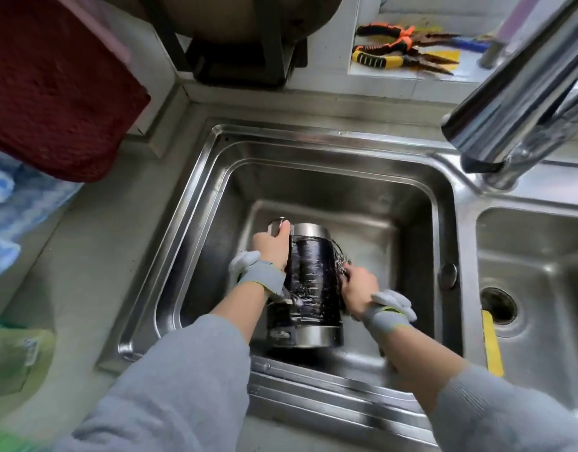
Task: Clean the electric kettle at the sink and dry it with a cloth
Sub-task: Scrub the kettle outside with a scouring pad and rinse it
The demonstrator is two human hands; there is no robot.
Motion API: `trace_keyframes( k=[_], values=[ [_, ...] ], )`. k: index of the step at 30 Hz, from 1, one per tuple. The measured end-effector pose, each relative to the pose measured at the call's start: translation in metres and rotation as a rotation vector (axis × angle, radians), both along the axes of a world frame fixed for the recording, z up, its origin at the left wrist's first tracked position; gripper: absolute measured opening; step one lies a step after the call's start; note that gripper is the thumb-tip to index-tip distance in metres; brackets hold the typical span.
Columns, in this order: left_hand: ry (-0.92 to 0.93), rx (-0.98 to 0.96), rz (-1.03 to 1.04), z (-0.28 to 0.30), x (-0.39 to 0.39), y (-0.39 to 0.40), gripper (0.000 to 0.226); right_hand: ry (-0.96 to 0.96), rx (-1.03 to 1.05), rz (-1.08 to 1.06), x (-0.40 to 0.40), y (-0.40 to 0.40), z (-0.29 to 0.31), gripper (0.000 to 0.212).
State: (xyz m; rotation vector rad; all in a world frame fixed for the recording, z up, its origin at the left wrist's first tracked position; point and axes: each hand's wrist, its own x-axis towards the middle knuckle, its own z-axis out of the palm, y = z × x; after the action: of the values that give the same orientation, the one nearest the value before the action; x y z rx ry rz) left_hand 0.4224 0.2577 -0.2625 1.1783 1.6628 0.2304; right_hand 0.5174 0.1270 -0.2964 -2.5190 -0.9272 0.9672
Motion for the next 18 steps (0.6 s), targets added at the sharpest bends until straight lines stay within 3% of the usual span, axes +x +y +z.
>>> trace_keyframes(
  k=[3, 6, 9, 12, 16, 18],
  values=[
    [-0.147, -0.089, 0.070, 0.015, -0.001, -0.005, 0.050, 0.031, 0.075, -0.147, 0.010, -0.011, 0.014, 0.022],
    [-0.316, -0.076, -0.047, 0.041, 0.003, -0.013, 0.059, -0.009, 0.247, -0.386, 0.037, -0.001, 0.046, 0.024],
    [-0.431, -0.088, -0.287, 0.062, 0.000, -0.018, 0.056, -0.099, 0.391, -0.455, 0.066, 0.007, 0.082, 0.027],
    [-0.304, -0.175, -0.574, 0.066, -0.011, -0.021, 0.051, -0.132, 0.422, -0.374, 0.076, 0.005, 0.097, 0.028],
    [-0.140, -0.207, -0.608, 0.077, -0.019, -0.015, 0.031, -0.138, 0.473, -0.132, 0.061, 0.006, 0.103, 0.027],
    [-0.021, -0.129, -0.652, 0.084, -0.016, -0.012, 0.022, -0.173, 0.496, -0.002, 0.048, 0.010, 0.103, 0.027]
  ],
)
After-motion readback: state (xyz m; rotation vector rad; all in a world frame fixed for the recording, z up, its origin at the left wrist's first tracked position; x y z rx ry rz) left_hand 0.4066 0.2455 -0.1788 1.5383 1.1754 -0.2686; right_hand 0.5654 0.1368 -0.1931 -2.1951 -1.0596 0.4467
